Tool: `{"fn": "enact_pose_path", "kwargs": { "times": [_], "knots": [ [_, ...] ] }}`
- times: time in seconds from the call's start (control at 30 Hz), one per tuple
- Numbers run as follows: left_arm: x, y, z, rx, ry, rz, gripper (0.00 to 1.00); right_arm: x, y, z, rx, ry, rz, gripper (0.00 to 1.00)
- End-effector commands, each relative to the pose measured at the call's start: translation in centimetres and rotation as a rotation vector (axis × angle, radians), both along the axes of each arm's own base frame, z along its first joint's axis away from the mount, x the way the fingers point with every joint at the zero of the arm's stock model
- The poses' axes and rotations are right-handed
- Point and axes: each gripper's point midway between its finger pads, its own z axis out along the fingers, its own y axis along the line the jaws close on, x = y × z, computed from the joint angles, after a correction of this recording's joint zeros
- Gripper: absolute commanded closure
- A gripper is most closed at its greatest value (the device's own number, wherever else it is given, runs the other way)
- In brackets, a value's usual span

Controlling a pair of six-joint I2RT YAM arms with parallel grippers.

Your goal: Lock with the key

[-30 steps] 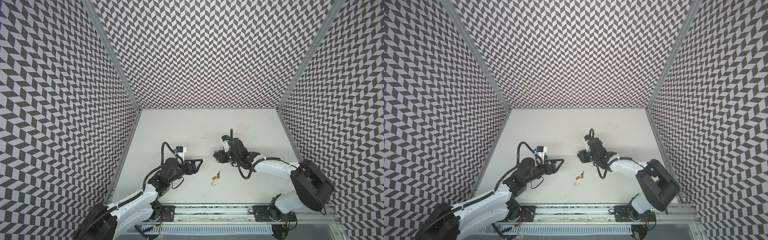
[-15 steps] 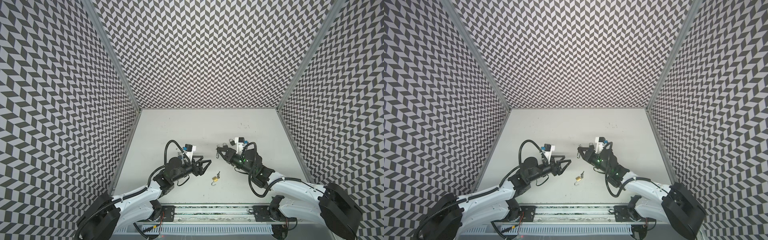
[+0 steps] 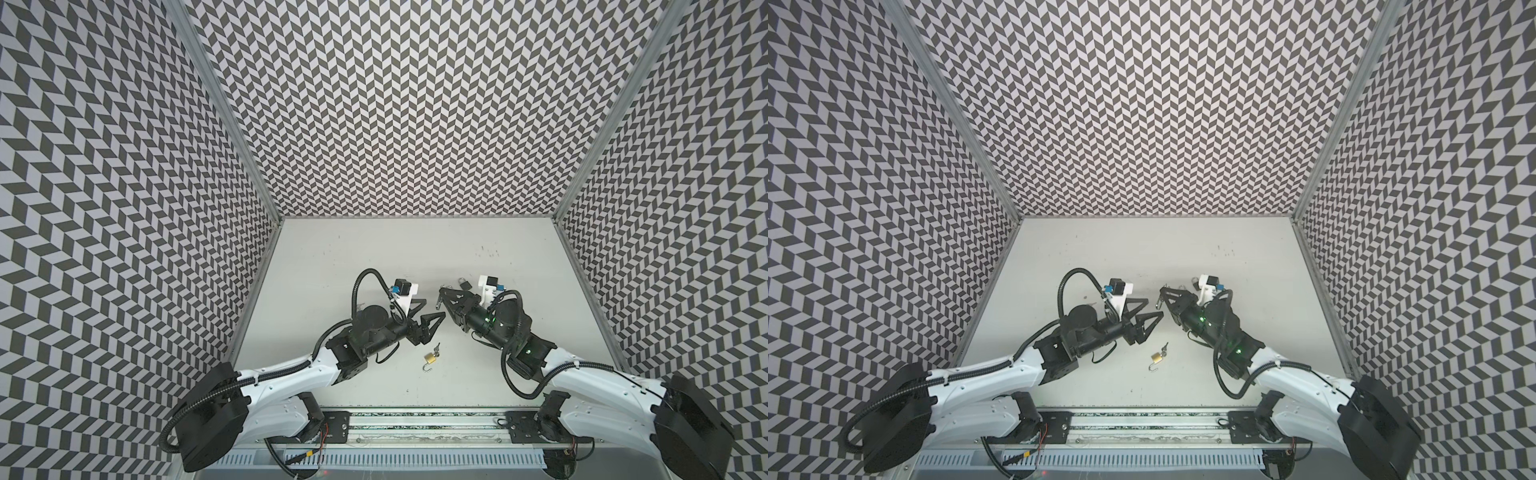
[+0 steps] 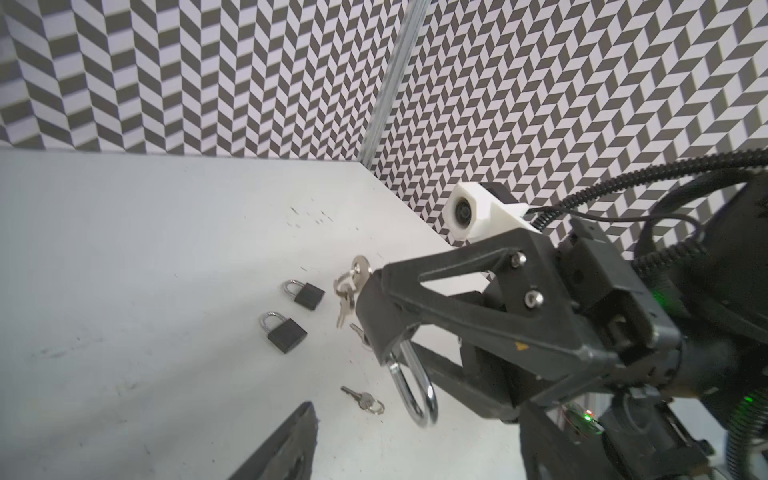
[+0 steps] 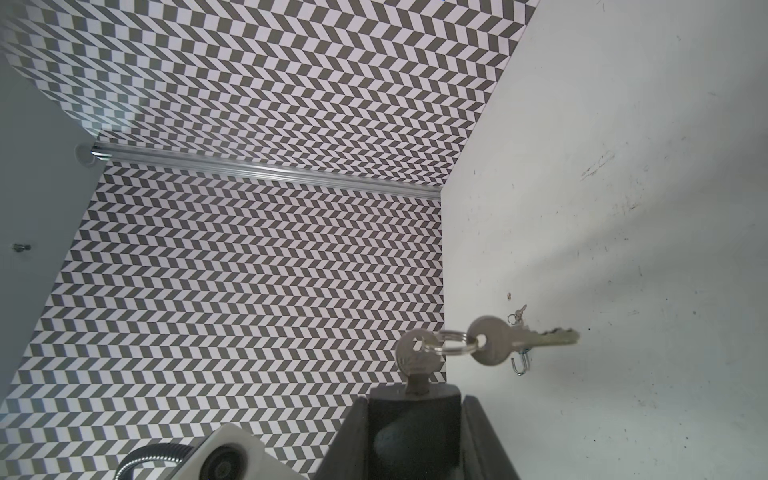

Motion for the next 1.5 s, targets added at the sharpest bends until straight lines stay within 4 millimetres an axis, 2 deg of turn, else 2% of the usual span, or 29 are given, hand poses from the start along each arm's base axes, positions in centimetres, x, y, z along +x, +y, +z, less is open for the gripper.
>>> {"fn": "enact_pose_path", "kwargs": {
  "times": [0.0, 0.17, 0.37, 0.67, 0.9, 0.97, 1.03, 1.13, 1.2, 1.3, 1.4, 1.47],
  "knots": [
    [1.4, 0.0, -0.4, 0.060, -0.012, 0.083, 0.27, -0.1, 0.0, 3.3, 0.114, -0.026, -0.010, 1.00],
    [2.2, -0.9, -0.4, 0.090, -0.007, 0.124, 0.37, -0.2, -0.1, 3.3, 0.106, -0.029, -0.013, 1.00],
    [2.9, -1.2, 0.1, 0.096, -0.010, 0.150, 0.57, -0.2, -0.1, 3.1, 0.089, -0.027, -0.014, 1.00],
    [2.8, -1.1, 0.1, 0.113, -0.005, 0.154, 0.98, -0.1, -0.4, 3.3, 0.080, -0.037, -0.031, 1.00],
    [2.9, 0.1, 0.4, 0.117, 0.003, 0.196, 1.00, 0.1, -0.9, 4.2, 0.043, -0.092, -0.054, 0.99],
    [2.8, 0.5, 0.9, 0.116, 0.000, 0.198, 1.00, 0.0, -1.1, 4.9, 0.014, -0.142, -0.056, 0.84],
    [2.9, 1.2, 1.5, 0.110, -0.003, 0.199, 1.00, -0.3, -1.3, 6.0, -0.023, -0.229, -0.050, 0.59],
    [3.1, 2.6, 2.7, 0.092, 0.006, 0.175, 1.00, -0.7, -2.5, 7.3, -0.125, -0.378, -0.083, 0.40],
    [3.0, 3.4, 3.4, 0.087, 0.019, 0.136, 1.00, -1.0, -3.5, 8.3, -0.209, -0.485, -0.116, 0.37],
    [2.4, 4.4, 4.9, 0.100, -0.006, 0.064, 1.00, -2.5, -4.2, 10.1, -0.363, -0.719, -0.101, 0.37],
    [0.9, 4.9, 7.0, 0.114, -0.067, -0.028, 1.00, -4.1, -3.8, 11.7, -0.519, -0.908, -0.033, 0.32],
    [0.0, 5.0, 8.4, 0.130, -0.105, -0.089, 1.00, -5.0, -2.7, 12.5, -0.627, -1.020, 0.063, 0.29]
  ]
}}
